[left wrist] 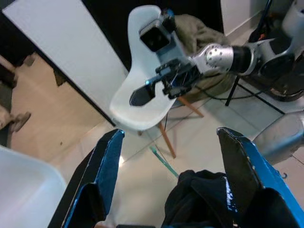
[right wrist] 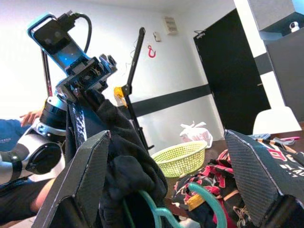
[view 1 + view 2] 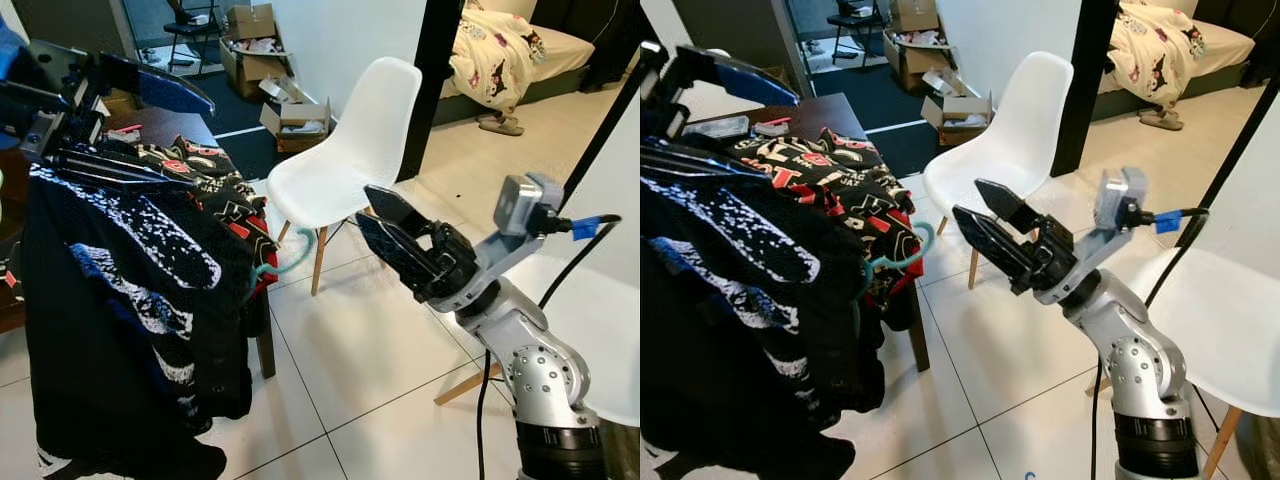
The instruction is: Hang hanger
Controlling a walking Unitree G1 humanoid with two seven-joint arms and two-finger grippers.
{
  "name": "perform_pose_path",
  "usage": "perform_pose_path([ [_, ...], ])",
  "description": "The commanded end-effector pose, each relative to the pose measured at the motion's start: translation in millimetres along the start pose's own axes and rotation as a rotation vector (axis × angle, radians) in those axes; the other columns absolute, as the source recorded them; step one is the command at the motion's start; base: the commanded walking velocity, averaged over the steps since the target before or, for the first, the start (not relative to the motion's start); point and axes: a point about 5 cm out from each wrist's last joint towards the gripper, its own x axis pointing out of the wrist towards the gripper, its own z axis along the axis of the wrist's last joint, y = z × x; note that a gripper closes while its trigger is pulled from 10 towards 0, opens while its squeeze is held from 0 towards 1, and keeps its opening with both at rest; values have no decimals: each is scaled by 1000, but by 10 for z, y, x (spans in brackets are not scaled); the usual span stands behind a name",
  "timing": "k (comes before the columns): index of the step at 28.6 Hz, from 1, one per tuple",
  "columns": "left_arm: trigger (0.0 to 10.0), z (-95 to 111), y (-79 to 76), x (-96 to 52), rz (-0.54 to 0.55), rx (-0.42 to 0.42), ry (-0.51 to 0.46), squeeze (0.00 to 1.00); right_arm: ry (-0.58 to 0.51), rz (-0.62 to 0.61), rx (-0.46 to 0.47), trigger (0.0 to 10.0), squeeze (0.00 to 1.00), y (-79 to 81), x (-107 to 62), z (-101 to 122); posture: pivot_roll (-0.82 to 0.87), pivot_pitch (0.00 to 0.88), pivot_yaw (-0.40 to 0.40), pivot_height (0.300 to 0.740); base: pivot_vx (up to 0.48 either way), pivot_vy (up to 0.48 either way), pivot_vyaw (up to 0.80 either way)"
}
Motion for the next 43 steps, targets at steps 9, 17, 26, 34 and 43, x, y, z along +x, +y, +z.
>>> perform_pose_path([
  [9, 10000, 357, -44, 3, -100, 57, -245, 0, 160, 116, 22, 10000, 0, 178, -130, -164, 87, 66, 27, 740, 0, 0, 0],
  [17, 10000, 368, -9, -1, -97, 63, -285, 0, 174, 154, 25, 10000, 0, 256, -115, -208, 82, 63, 32, 740, 0, 0, 0],
  [26, 10000, 376, 29, -20, -88, 59, -313, 0, 90, 245, 52, 10000, 0, 407, -6, -155, 81, 63, 36, 740, 0, 0, 0],
  [34, 10000, 413, 40, -64, -78, 60, -331, 0, 60, 291, 61, 10000, 0, 481, 94, -157, 82, 63, 35, 740, 0, 0, 0],
  [43, 10000, 441, 32, -61, -90, 67, -346, 0, 111, 220, 3, 10000, 0, 387, 227, -268, 85, 60, 34, 740, 0, 0, 0],
])
